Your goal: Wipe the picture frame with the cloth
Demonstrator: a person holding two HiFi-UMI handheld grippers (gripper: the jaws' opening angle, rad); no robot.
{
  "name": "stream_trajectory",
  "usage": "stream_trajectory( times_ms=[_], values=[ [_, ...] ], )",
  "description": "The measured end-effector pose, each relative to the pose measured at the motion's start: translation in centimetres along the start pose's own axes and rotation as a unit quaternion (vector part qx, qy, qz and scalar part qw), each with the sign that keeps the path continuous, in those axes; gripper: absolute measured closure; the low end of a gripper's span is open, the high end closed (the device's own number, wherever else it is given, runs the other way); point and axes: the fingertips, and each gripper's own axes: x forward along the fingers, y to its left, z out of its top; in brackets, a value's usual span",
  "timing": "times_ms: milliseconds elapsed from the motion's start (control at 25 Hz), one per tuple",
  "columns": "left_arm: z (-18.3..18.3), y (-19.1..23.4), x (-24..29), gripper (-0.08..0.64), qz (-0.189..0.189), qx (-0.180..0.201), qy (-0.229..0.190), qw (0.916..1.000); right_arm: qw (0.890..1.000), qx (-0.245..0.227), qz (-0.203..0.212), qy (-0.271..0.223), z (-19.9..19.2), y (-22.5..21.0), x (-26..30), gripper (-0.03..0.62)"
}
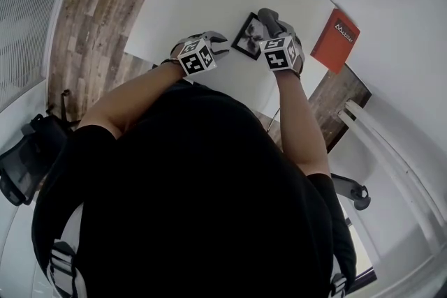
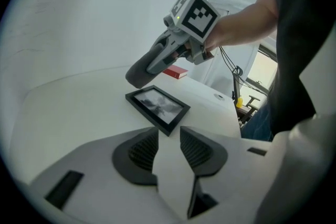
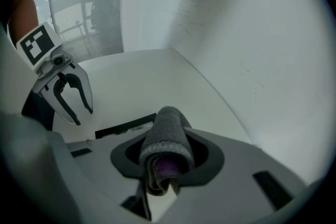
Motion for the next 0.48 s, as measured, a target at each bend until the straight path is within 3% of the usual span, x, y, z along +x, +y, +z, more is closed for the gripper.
stream_trajectory(
  times_ms=[480],
  values=[
    [-0.9,0.1,2.6,0.399,0.02,0.008,0.039,0.999,0.999,-0.05,-0.016,0.014,0.3,0.5,2.3,0.483]
  ],
)
